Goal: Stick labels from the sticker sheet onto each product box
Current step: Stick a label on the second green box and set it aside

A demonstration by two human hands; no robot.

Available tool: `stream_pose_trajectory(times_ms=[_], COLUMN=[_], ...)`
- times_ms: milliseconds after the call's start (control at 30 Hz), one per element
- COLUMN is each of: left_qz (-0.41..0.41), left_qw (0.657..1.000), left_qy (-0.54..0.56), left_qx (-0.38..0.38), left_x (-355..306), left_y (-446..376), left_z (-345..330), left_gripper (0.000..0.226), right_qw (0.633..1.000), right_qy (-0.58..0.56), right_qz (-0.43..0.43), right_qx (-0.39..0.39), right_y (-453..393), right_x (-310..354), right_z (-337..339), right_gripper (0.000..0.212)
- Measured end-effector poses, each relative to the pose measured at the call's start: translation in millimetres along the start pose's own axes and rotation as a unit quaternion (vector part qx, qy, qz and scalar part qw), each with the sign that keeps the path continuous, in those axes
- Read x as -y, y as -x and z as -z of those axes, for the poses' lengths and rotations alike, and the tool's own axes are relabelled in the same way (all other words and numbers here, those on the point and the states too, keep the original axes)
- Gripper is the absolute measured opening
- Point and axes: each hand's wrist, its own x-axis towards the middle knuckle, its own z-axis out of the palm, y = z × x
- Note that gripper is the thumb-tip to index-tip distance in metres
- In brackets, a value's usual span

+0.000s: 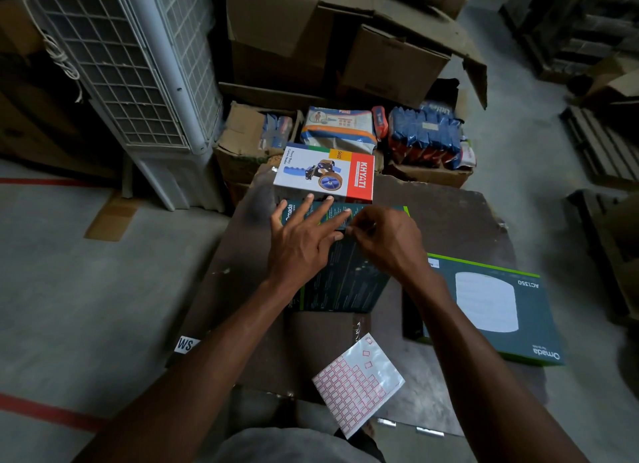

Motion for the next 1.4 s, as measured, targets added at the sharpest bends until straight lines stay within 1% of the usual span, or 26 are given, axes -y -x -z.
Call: stream_pose_trajectory(times_ms=[67,133,167,200,267,333,367,467,567,667,733,967,1033,1100,1233,1300,1367,1400], left_qz=[0.000,-0.001,-0.001,-0.003,-0.002,0.002,0.003,0.002,-0.001,-0.001,-0.002,0.002,0.002,0.000,0.000,0.001,-0.001,-0.002], left_qw=[1.000,1.000,1.000,1.000,1.000,1.000,1.000,1.000,1.000,1.000,1.000,1.000,1.000,1.000,1.000,1.000,1.000,1.000], left_qy=[-0.002,-0.001,-0.002,-0.002,0.001,0.003,0.004,0.006,0.005,0.000,-0.004,0.006,0.002,-0.003,0.004,0.007,0.008,0.005], left_qx=[0.002,0.001,0.000,-0.001,-0.002,0.001,0.003,0.005,0.004,-0.001,-0.001,0.011,0.009,0.004,-0.001,-0.001,0.002,0.003], left_x=[0.1,0.5,0.9,1.3,1.5,1.4,1.2,1.3,0.8,1.1,2.0,2.7,2.2,2.7,2.5,2.7,2.7,2.6], left_y=[-0.4,-0.6,-0.5,-0.5,-1.0,-2.1,-2.7,-3.8,-3.3,-2.2,-0.9,-4.6,-4.3,-2.1,0.0,-1.1,-1.8,-1.7], left_z=[-0.5,-0.8,-1.0,-1.1,-1.1,-0.6,-0.4,-0.1,-0.2,-1.3,-2.1,-1.7,-1.3,-2.0,-3.1,-2.7,-2.5,-3.1], left_gripper=[0.048,0.048,0.047,0.047,0.047,0.047,0.047,0.047,0.046,0.045,0.045,0.045,0.045,0.046,0.046,0.047,0.047,0.046], right_qw=[1.000,0.998,0.998,0.998,0.996,0.992,0.991,0.991,0.990,0.988,0.986,0.990,0.992,0.994,0.994,0.995,0.994,0.993], right_qy=[-0.003,-0.025,-0.034,-0.042,-0.065,-0.099,-0.101,-0.050,0.007,0.053,0.061,0.019,0.003,0.015,0.048,0.020,-0.021,-0.018], right_qz=[-0.011,-0.016,-0.014,-0.009,-0.007,-0.009,0.008,0.091,0.116,0.118,0.119,0.094,0.069,0.051,0.067,0.067,0.060,0.062], right_qx=[-0.026,-0.048,-0.051,-0.050,-0.054,-0.080,-0.092,-0.090,-0.076,-0.088,-0.096,-0.102,-0.108,-0.098,-0.066,-0.069,-0.092,-0.101], right_y=[1.8,3.8,4.5,4.9,5.4,6.3,7.1,11.2,15.0,14.9,14.0,12.1,9.1,6.8,6.9,8.3,9.0,9.0], right_x=[2.4,4.0,4.0,2.8,-1.4,-6.7,-9.4,-17.1,-20.5,-15.2,-9.9,-14.1,-17.8,-19.9,-23.1,-25.1,-23.7,-22.2], right_z=[-2.7,-5.3,-6.0,-6.8,-5.2,-1.9,-0.9,-5.3,-13.5,-18.6,-21.6,-27.3,-24.3,-20.0,-12.3,-10.3,-10.0,-11.8], right_gripper=[0.020,0.037,0.042,0.041,0.029,0.018,0.015,0.012,0.014,0.017,0.019,0.016,0.017,0.020,0.024,0.027,0.025,0.023])
